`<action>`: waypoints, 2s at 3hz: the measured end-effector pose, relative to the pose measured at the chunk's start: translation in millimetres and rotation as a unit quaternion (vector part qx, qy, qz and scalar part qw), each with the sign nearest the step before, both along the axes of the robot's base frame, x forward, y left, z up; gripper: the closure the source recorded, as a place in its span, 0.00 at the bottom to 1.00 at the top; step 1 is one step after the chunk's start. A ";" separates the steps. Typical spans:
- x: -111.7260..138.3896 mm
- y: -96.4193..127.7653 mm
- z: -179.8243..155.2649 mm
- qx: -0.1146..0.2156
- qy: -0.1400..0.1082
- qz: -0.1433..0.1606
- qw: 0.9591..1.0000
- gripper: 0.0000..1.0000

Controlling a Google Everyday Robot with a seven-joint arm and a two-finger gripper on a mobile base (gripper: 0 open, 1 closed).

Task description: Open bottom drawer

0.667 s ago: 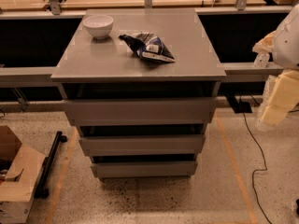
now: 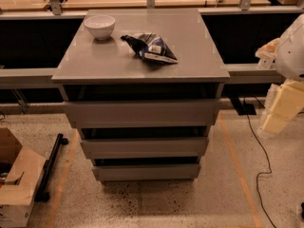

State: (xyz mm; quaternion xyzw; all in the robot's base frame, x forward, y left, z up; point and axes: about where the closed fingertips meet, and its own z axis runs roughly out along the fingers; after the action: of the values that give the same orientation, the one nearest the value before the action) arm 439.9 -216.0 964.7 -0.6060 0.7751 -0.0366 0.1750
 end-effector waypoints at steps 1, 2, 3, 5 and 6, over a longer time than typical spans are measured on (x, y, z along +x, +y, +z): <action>8.7 -4.9 -38.4 0.028 -0.008 -0.002 1.000 0.00; 8.4 -3.8 -39.4 0.028 -0.010 -0.002 1.000 0.00; 5.3 7.9 -51.6 0.027 -0.023 -0.001 0.999 0.00; 40.9 41.0 -169.5 0.053 -0.028 0.021 0.998 0.00; 74.2 56.3 -256.3 0.087 -0.003 -0.002 0.996 0.00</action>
Offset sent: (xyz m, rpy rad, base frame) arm 0.0059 -0.0044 -0.0338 0.0481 -0.0055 -0.0015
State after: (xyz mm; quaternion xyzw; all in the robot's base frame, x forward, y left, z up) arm 514.1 -159.7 708.4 -0.5865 0.7762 0.0285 0.2297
